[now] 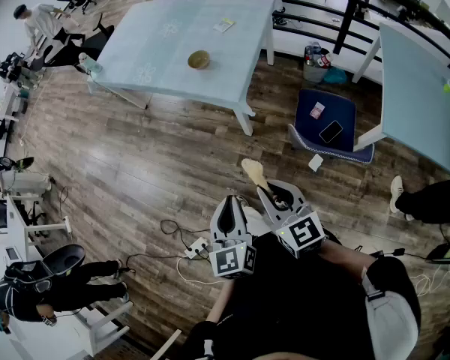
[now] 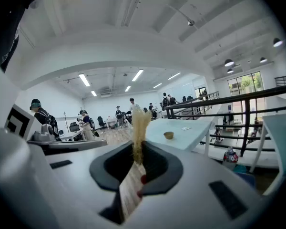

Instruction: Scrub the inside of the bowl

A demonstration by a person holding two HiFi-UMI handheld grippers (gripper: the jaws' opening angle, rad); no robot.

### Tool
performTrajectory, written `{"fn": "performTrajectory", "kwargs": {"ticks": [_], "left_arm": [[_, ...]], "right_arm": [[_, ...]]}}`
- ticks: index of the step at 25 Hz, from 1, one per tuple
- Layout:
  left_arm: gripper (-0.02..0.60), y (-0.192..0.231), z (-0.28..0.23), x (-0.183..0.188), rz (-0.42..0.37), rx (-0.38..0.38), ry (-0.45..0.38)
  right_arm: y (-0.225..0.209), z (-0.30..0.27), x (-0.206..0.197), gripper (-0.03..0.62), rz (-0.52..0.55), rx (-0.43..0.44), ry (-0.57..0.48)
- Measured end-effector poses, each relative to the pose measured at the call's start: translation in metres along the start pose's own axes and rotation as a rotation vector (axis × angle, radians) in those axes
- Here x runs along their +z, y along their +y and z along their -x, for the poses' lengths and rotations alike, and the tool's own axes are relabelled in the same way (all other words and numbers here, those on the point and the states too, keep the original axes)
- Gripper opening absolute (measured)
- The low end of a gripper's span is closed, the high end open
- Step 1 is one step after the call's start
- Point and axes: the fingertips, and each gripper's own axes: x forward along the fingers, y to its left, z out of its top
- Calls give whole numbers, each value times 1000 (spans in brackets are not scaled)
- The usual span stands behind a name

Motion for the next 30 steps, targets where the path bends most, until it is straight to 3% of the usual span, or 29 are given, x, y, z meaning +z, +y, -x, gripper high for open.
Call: {"fn": "performTrajectory", "kwargs": {"ticks": [10, 17, 30], "left_arm": [[21, -2, 15, -14, 38, 96, -7], [21, -8, 13, -14, -7, 88, -9], [21, -7, -2, -12, 0, 84, 0]], "right_arm": [[-5, 7, -3, 49, 0, 64, 6], [-1, 6, -6, 49, 12, 83, 13], [-14, 2, -5, 49, 19, 63, 32]]}}
